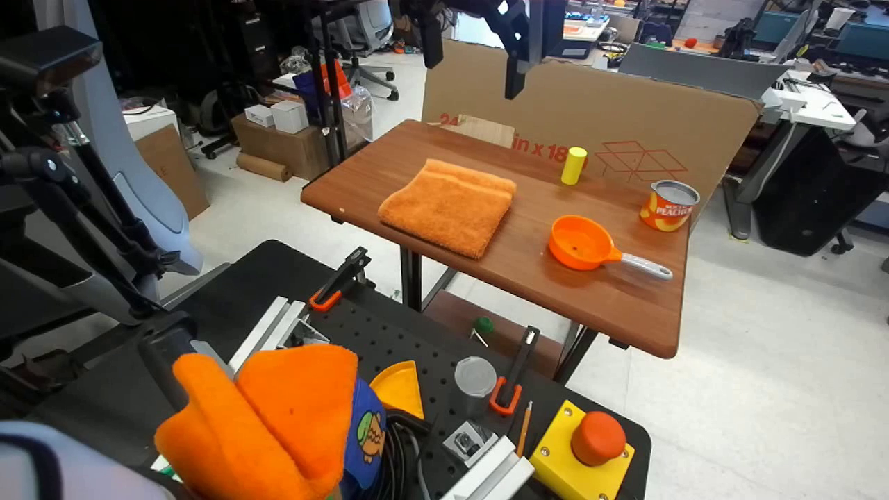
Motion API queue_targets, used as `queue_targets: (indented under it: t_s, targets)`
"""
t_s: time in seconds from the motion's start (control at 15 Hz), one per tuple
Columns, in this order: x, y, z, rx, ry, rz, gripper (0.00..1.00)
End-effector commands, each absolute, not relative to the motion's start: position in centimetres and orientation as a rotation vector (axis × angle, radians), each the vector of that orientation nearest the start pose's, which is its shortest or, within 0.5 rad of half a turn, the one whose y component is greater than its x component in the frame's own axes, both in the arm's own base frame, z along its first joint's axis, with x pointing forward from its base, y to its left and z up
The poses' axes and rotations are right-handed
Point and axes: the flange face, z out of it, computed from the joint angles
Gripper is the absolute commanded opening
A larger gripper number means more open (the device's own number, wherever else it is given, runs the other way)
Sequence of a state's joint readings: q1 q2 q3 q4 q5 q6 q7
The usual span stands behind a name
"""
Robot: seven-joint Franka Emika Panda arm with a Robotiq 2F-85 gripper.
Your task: Slide the orange towel forward
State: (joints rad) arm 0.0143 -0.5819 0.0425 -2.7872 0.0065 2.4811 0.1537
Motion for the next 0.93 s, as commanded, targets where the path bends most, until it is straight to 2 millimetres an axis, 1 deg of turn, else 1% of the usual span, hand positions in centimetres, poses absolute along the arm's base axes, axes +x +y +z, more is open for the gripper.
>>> queue_targets:
  t_s: [0.0, 0.07, 0.13, 0.2, 0.33, 0.53, 0.67, 0.73, 0.8, 0.87]
  targets:
    - [40.1, 3.7, 39.1, -3.086, 0.077, -0.315, 1.0]
    - [41.1, 4.2, 38.5, -3.086, 0.042, -0.29, 1.0]
    - [42.6, 5.1, 37.2, -3.078, -0.005, -0.254, 1.0]
    - [43.4, 5.5, 36.4, -3.072, -0.035, -0.221, 1.0]
    - [45.6, 6.5, 33.8, -3.067, -0.057, -0.149, 1.0]
    - [48.6, 7.5, 29.1, -3.074, -0.036, 0.028, 1.0]
    - [50.7, 7.7, 25.4, -3.095, -0.024, 0.116, 1.0]
    - [51.6, 7.7, 24.0, -3.097, -0.019, 0.153, 1.0]
    - [52.4, 7.7, 22.1, -3.098, -0.009, 0.236, 1.0]
    - [53.1, 7.8, 20.7, -3.105, -0.002, 0.304, 1.0]
